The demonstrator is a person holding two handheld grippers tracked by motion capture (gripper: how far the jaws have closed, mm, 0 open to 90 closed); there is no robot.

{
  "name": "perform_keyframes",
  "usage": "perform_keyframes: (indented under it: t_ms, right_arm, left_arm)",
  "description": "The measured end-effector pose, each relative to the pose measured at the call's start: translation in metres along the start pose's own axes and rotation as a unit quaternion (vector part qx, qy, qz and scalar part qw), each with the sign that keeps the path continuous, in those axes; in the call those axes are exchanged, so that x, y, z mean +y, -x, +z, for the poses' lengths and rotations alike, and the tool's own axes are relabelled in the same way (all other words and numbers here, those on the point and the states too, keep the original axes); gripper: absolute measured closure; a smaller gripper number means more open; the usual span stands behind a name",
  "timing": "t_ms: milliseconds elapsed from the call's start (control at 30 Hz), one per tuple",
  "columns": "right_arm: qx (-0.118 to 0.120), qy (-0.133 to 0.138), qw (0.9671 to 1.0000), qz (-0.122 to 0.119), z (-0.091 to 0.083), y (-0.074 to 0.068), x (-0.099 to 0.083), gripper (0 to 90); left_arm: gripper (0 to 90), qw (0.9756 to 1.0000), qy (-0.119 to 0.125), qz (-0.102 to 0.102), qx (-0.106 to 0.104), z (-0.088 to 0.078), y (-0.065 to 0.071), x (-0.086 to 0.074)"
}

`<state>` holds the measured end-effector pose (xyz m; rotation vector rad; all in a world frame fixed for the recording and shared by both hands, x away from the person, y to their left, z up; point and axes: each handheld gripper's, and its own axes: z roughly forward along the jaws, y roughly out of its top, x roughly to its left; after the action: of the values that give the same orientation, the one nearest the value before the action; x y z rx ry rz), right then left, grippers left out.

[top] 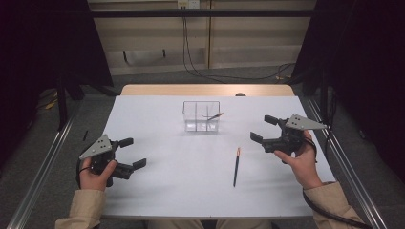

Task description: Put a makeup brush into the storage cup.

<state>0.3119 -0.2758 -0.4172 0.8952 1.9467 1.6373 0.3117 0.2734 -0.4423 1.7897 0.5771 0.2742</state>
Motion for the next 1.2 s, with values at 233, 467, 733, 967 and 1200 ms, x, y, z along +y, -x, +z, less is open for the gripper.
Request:
perform_keyframes:
  t_ms: [233, 467, 733, 967, 1200]
  right_arm:
    - [-0.011, -0.002, 0.9999, 0.002, -0.012, 0.001, -0.008, 9.5]
    - [-0.012, -0.01, 0.9999, -0.003, -0.018, -0.002, -0.012, 9.2]
    - [-0.01, -0.021, 0.9997, -0.008, -0.023, -0.004, -0.017, 9.0]
    - [-0.011, -0.021, 0.9997, -0.012, -0.03, -0.006, -0.021, 9.3]
    - [-0.013, -0.027, 0.9995, -0.01, -0.038, -0.006, -0.025, 9.2]
  left_arm:
    - [0.9, 1.0, 0.0, 0.001, -0.001, 0.001, 0.0, 0.0]
    - [0.9, 1.0, 0.0, 0.003, -0.001, 0.001, 0.0, 0.001]
    - [0.9, 1.0, -0.001, 0.004, -0.001, 0.001, 0.0, 0.001]
    - [0.9, 1.0, 0.001, 0.004, -0.001, 0.001, 0.0, 0.001]
    - [0.9, 1.0, 0.0, 0.004, -0.002, 0.001, 0.0, 0.001]
